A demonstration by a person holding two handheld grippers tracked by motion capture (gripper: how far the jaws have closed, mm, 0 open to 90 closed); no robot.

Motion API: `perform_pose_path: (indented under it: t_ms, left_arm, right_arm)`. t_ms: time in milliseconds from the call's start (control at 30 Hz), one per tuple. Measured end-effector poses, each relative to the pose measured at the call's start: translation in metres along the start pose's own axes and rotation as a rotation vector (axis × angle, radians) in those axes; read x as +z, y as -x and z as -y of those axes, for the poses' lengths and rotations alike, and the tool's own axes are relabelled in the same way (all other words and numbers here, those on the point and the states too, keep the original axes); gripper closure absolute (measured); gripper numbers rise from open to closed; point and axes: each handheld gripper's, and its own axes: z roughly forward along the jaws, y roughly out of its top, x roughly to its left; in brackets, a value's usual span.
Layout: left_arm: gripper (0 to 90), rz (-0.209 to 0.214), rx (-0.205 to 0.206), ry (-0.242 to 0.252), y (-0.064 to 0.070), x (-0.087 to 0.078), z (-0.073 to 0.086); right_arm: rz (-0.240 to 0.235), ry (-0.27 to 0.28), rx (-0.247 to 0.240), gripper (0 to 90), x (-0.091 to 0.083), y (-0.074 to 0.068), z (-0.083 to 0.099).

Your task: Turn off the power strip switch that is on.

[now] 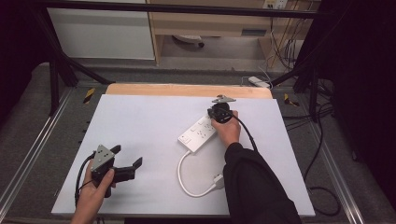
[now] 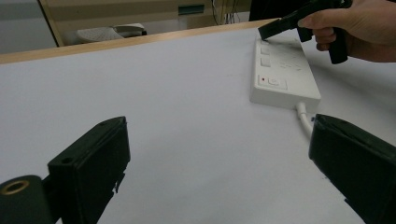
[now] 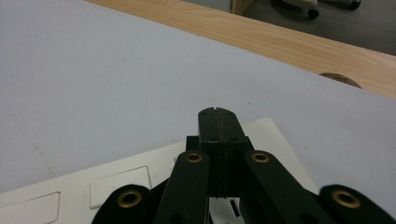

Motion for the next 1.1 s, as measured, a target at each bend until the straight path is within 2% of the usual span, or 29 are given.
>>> perform_pose_path:
  t_ms: [233, 400, 633, 900, 1100]
  left_arm:
    - [5.1, -0.002, -0.002, 0.0, -0.0002, -0.0001, 0.0001]
    - [5.1, 0.001, 0.0, -0.002, 0.0001, 0.0002, 0.0002]
    - [5.1, 0.0, -0.003, -0.001, 0.0001, 0.0002, 0.0004]
    - [5.1, 0.001, -0.001, -0.002, 0.0002, 0.0003, 0.0004]
    - [5.1, 0.002, -0.001, -0.003, 0.0002, 0.0004, 0.0005]
  right_arm:
    - [-0.008, 0.015, 0.017, 86.7, -0.0004, -0.0004, -0.0013]
    - [-0.015, 0.021, 0.022, 81.0, -0.0011, 0.0, -0.0019]
    - [-0.027, 0.033, 0.038, 70.0, -0.0021, -0.0011, -0.0035]
    - [-0.024, 0.038, 0.076, 50.8, -0.003, -0.001, -0.0055]
    - [-0.026, 0.034, 0.102, 40.6, -0.0034, 0.0015, -0.0066]
